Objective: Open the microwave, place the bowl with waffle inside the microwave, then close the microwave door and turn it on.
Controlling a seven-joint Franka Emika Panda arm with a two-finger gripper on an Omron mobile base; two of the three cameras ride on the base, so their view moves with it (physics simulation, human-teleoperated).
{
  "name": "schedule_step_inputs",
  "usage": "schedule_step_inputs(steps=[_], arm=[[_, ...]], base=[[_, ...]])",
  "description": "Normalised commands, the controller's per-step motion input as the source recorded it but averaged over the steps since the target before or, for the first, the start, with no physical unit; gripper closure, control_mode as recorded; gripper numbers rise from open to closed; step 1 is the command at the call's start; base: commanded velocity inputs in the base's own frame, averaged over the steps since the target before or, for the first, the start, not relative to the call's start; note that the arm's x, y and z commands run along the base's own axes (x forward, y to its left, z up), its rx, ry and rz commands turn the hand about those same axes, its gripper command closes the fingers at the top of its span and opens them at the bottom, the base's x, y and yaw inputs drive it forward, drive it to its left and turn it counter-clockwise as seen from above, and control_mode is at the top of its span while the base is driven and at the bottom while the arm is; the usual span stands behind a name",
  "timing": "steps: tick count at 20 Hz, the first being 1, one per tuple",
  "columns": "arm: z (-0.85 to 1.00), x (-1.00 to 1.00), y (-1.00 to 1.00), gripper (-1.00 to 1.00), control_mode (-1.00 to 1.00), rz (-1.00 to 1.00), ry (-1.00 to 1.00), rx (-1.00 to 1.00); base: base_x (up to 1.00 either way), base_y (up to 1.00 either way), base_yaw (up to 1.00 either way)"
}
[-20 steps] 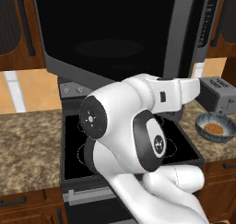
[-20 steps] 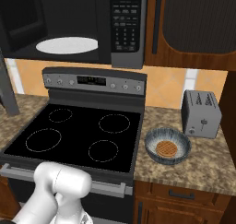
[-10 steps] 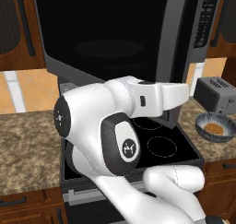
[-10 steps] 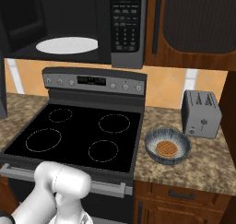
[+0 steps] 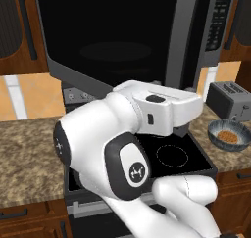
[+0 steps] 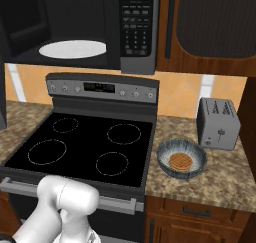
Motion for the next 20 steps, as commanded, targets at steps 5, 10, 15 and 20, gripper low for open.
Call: schedule_step_inputs(steps=[5, 10, 15, 20], arm=[[0.05, -0.44, 0.12, -1.00, -1.00, 0.06, -0.07, 0.00], [0.07, -0.69, 0.01, -1.00, -1.00, 0.17, -0.02, 0.00], [0.00, -0.31, -0.45, -1.00, -1.00, 0.27, 0.05, 0.23], [-0.02, -0.46, -0.58, -1.00, -1.00, 0.38, -0.01, 0.36]], base=[[0.00, 0.00, 0.00], [0.00, 0.00, 0.00], [0.00, 0.00, 0.00], [0.00, 0.00, 0.00]])
